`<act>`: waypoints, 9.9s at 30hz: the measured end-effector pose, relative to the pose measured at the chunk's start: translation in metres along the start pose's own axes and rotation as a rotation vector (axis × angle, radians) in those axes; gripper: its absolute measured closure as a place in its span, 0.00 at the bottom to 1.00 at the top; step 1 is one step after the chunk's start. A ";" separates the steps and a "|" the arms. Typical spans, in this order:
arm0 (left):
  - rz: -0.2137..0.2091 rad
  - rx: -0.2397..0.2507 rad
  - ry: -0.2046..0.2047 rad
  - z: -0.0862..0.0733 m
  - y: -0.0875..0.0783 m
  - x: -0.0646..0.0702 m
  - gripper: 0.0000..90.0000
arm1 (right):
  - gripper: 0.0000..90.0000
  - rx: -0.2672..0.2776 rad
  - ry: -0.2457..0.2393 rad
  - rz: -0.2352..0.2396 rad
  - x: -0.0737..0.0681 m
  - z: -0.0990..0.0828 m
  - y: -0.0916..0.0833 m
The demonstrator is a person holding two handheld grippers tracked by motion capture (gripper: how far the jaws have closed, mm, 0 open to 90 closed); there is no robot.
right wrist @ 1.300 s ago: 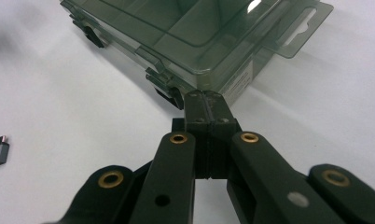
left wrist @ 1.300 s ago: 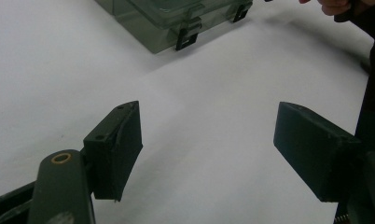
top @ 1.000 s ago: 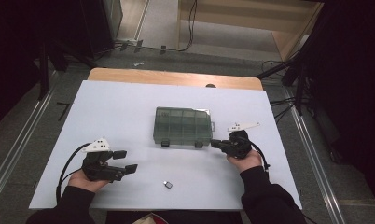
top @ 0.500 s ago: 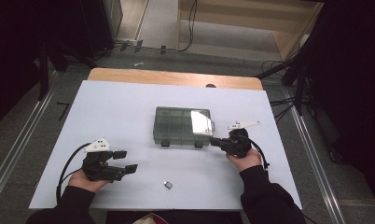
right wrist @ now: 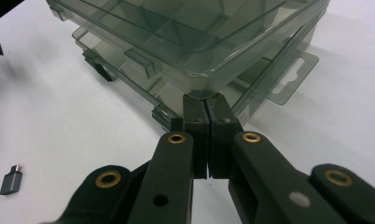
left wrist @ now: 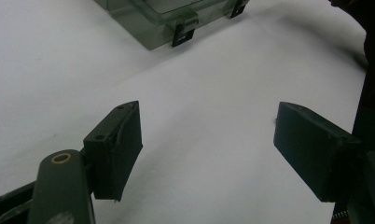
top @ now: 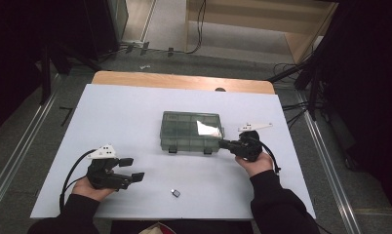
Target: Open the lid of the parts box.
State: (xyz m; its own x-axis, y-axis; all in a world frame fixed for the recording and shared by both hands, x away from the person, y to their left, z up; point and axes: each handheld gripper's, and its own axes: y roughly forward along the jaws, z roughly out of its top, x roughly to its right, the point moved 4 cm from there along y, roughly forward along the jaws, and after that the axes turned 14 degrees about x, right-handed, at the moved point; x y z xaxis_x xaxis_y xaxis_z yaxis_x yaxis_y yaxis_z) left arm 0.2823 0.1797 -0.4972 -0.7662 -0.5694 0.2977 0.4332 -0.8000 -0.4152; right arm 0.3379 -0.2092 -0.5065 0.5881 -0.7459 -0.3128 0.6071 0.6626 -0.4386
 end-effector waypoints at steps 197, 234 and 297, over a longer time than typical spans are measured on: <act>0.202 0.065 -0.049 0.107 0.117 -0.059 0.74 | 0.51 0.111 -0.017 -0.111 0.035 0.043 0.029; 0.260 0.112 -0.011 0.124 0.125 -0.066 0.71 | 0.72 0.172 -0.028 -0.144 0.037 0.067 0.036; 0.397 0.214 -0.002 0.121 0.171 -0.092 0.70 | 0.73 0.206 -0.015 -0.249 0.061 0.072 0.072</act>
State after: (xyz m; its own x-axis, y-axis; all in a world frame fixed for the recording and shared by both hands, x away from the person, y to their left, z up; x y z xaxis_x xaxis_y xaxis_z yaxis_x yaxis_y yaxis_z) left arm 0.4840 0.0720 -0.4921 -0.5199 -0.8405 0.1524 0.7821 -0.5401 -0.3110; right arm 0.4565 -0.2021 -0.4964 0.4148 -0.8868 -0.2036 0.8277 0.4607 -0.3203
